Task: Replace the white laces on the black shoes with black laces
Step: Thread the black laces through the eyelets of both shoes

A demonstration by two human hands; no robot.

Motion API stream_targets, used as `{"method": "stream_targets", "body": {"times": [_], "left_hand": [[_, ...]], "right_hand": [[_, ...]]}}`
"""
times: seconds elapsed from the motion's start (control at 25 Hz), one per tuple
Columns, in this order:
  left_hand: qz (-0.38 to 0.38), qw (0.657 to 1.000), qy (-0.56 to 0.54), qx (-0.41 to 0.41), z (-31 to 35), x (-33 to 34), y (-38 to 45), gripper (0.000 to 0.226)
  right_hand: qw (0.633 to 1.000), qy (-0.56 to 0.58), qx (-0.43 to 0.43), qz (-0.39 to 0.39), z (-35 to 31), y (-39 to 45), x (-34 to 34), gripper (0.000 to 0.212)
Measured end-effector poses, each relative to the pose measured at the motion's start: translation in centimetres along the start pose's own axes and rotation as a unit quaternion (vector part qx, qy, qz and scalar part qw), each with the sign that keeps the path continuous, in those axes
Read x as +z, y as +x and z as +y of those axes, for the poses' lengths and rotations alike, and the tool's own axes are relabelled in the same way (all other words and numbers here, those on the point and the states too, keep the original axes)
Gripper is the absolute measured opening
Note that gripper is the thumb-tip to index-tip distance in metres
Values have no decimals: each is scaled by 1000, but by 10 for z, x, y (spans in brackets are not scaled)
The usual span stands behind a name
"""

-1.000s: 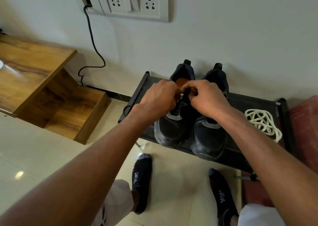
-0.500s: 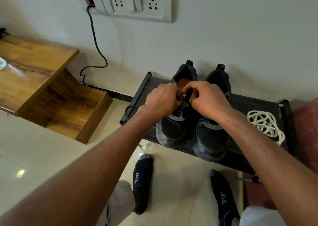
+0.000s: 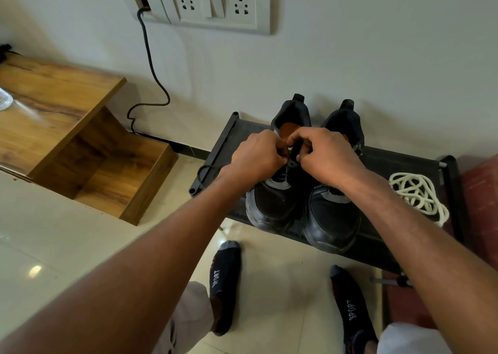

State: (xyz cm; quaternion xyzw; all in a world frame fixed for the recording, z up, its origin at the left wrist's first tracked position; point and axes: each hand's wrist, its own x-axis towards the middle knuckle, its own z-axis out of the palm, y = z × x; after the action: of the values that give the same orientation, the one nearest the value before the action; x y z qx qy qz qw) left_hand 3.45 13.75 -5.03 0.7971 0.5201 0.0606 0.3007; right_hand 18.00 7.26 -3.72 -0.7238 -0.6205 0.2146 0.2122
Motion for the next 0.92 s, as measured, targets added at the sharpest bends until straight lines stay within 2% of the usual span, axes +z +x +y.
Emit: {"method": "stream_targets", "body": {"times": [0.16,0.24,0.36,0.52,0.68,0.92], "left_hand": [[36,993,109,15,0,1,-1,18],[19,994,104,33,1,0,1,12],[-15,996,71,44,0,1,2,16],[-1,996,70,54,-1,4,1,16],[-2,998,21,51,-2,3,0,17],[19,989,121,83,-5,-3,-5,22]], "right_hand": [[1000,8,3,0,0,0,-1,39],[1000,13,6,-2,1,0,-2,40],[1000,17,7,-2,2,1,-1,43],[1000,18,5,-7,2,1,-1,44],[1000,17,1,-9,2,0,-2,44],[1000,17,-1,-14,2,0,-2,39]]}}
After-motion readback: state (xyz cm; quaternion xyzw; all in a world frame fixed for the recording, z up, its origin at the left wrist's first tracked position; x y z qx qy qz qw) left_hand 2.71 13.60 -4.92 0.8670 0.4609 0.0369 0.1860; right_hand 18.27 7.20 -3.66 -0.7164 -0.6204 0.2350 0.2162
